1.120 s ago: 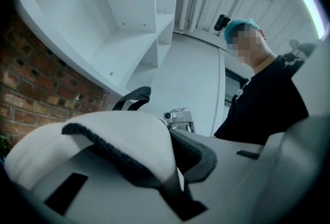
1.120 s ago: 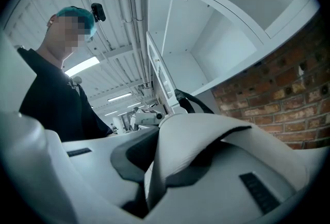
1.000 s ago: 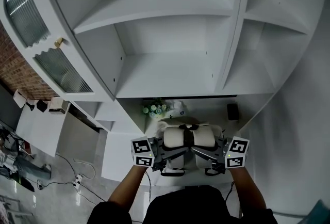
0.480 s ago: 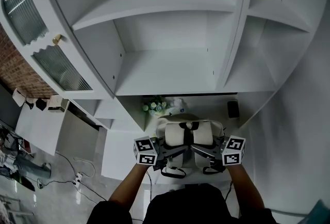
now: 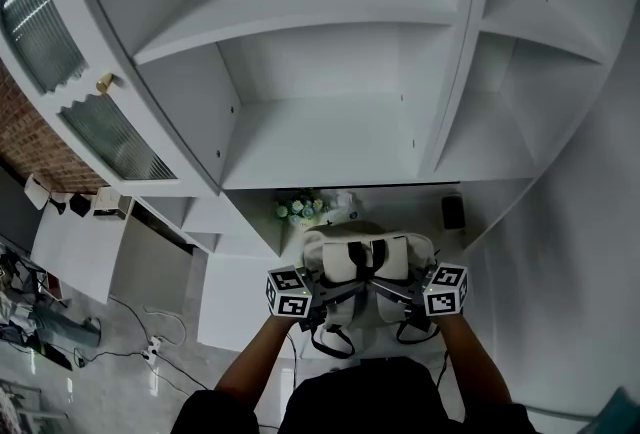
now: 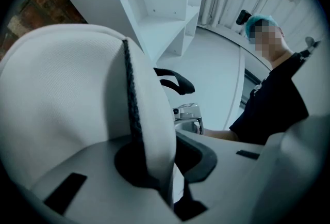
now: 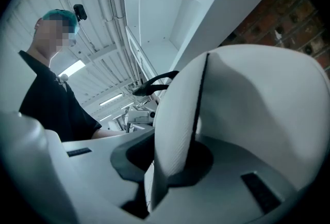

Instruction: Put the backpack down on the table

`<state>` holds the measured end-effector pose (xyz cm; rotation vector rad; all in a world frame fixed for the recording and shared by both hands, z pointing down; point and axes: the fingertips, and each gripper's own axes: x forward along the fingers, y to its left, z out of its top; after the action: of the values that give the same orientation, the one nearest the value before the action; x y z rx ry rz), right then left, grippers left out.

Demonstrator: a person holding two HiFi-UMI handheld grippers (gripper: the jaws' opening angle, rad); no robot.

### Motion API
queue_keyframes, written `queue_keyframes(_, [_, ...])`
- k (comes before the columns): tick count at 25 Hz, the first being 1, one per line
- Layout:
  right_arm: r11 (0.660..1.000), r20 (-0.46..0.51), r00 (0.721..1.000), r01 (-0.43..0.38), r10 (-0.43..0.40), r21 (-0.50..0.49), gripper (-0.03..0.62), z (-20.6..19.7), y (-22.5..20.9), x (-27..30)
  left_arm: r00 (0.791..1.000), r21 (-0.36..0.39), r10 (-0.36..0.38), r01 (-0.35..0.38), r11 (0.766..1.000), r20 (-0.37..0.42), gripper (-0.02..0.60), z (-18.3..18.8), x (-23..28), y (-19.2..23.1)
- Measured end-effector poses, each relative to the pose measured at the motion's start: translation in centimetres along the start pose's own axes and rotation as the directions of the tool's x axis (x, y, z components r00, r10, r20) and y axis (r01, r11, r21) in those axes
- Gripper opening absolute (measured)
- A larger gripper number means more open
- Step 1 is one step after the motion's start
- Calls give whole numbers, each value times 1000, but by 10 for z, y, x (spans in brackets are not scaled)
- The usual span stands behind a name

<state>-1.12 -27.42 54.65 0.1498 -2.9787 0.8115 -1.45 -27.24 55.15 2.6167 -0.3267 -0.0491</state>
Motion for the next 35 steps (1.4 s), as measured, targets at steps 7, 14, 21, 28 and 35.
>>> queue_keyframes(7, [998,-4,1000,25,-25,51,46,-13,-23,2,999,-47,34,-34,998,6,54,-12,3,18])
queue_keyframes(14, [996,2,999,47,-47,81,46,-15,-40,6,999,-84,42,-42,996,4,54,-16,3,30])
queue_keyframes(21, [995,9,996,85,-86,50,46,-10,-53,10,998,-93,56,-56,994,3,55,-10,3,42])
queue_keyframes(28, [994,12,998,65,-66,88,49,-4,-63,12,996,-115,94,-92,989,10,64,-7,5,59])
queue_keyframes(35, [988,23,995,90,-94,129,61,2,-81,13,991,-184,112,-98,978,68,69,1,0,75])
